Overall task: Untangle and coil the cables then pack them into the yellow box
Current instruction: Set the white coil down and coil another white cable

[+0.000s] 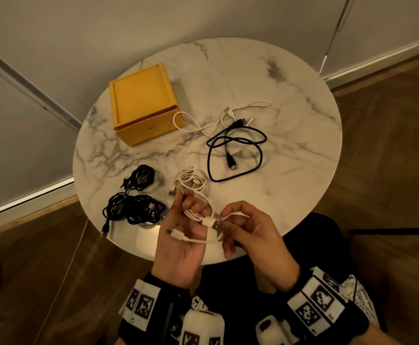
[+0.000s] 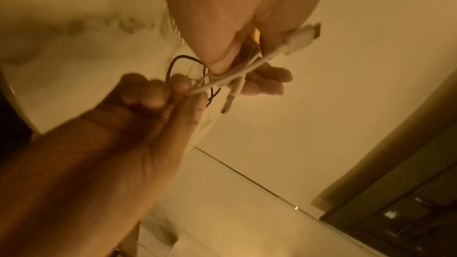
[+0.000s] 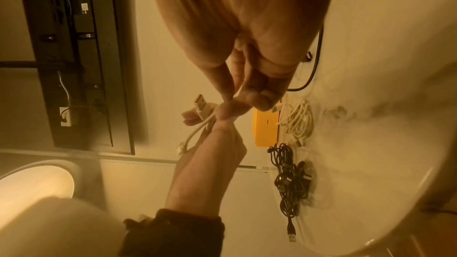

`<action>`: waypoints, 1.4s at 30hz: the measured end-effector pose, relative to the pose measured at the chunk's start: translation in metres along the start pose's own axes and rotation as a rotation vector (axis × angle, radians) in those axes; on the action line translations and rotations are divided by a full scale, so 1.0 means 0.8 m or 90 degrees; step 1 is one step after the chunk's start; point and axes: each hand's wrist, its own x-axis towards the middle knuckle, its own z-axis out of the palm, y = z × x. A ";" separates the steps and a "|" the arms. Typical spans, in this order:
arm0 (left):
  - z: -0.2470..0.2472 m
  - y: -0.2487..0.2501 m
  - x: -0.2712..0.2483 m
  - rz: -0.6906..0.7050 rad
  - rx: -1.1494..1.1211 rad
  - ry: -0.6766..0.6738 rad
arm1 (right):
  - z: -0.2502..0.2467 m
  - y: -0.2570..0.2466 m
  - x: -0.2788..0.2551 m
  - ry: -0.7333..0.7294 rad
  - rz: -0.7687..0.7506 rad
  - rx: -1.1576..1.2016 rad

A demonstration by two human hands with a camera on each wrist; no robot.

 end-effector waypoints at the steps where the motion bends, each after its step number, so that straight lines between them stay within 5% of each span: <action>1: 0.001 0.002 0.002 0.004 -0.032 0.003 | 0.000 0.000 -0.002 -0.023 0.000 -0.007; 6: 0.004 0.002 0.015 0.063 -0.022 0.047 | 0.012 -0.007 -0.010 -0.073 -0.002 -0.129; 12: 0.008 -0.004 0.013 0.079 0.003 0.009 | 0.007 -0.022 -0.011 -0.023 -0.169 -0.432; 17: 0.009 -0.006 0.009 0.067 -0.011 -0.005 | -0.010 -0.025 -0.011 0.037 -0.208 -0.507; 27: 0.011 -0.004 0.006 0.020 -0.080 -0.047 | -0.012 -0.016 0.004 -0.024 -0.377 -0.621; 34: 0.008 -0.008 0.010 0.186 0.183 0.019 | 0.001 -0.028 -0.019 -0.154 -0.407 -0.584; 39: 0.005 -0.026 0.001 0.294 0.445 -0.026 | 0.011 -0.042 -0.019 -0.150 -0.399 -0.519; 42: 0.003 -0.030 -0.001 0.362 0.552 -0.059 | 0.011 -0.047 -0.016 -0.063 -0.348 -0.440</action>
